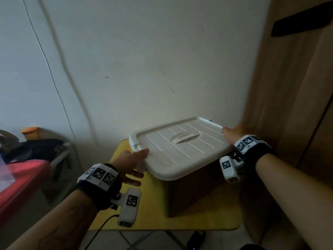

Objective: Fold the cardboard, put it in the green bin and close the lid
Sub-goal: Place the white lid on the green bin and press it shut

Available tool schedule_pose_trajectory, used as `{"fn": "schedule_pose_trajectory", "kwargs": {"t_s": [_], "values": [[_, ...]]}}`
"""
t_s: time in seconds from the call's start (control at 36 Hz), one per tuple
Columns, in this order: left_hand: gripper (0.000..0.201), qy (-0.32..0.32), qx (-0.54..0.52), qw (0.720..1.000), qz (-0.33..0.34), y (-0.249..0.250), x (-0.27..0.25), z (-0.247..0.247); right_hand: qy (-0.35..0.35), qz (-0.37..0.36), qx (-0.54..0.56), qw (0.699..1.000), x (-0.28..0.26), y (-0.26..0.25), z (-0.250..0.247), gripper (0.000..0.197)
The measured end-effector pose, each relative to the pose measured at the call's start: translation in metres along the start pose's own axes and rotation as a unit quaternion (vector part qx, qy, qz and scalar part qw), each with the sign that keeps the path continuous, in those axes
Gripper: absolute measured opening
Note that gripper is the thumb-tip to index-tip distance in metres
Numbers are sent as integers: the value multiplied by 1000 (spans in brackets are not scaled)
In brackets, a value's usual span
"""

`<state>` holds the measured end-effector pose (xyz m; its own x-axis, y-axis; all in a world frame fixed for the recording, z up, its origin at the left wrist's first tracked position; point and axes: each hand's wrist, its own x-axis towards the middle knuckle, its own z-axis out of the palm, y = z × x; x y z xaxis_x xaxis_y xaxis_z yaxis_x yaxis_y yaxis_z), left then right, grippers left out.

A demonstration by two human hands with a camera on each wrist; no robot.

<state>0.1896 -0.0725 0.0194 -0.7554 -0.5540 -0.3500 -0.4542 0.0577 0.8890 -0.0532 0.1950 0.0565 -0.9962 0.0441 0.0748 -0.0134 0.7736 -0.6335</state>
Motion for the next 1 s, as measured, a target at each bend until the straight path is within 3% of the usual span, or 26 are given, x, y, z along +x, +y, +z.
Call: {"fn": "schedule_pose_trajectory", "kwargs": {"t_s": [0.06,0.14,0.28,0.42,0.5,0.56,0.61,0.67,0.78,0.89,1.0], "values": [[54,34,27,999,17,8,4,-4,-19,32,24,999,2,6,-10,64],[47,103,55,993,27,18,18,-17,-110,64,51,991,-1,12,-20,32],[37,144,18,989,10,35,42,-32,-210,79,141,964,-7,32,-13,30],[36,175,70,982,14,46,57,-30,-220,108,228,942,5,48,16,65],[45,184,147,972,22,51,67,-36,-280,107,232,925,23,60,18,93],[58,188,241,952,33,51,77,-43,-305,107,228,918,8,54,8,82],[63,187,312,930,47,48,81,-45,-316,99,254,909,-10,46,2,52],[56,187,326,924,72,47,82,-45,-305,101,286,903,-13,46,6,39],[50,204,288,931,97,43,83,-44,-262,91,324,904,-19,46,13,42],[47,221,312,915,128,42,82,-45,-223,50,317,921,-16,47,17,83],[53,226,313,913,131,41,77,-43,-222,37,314,922,-16,51,18,65]]}}
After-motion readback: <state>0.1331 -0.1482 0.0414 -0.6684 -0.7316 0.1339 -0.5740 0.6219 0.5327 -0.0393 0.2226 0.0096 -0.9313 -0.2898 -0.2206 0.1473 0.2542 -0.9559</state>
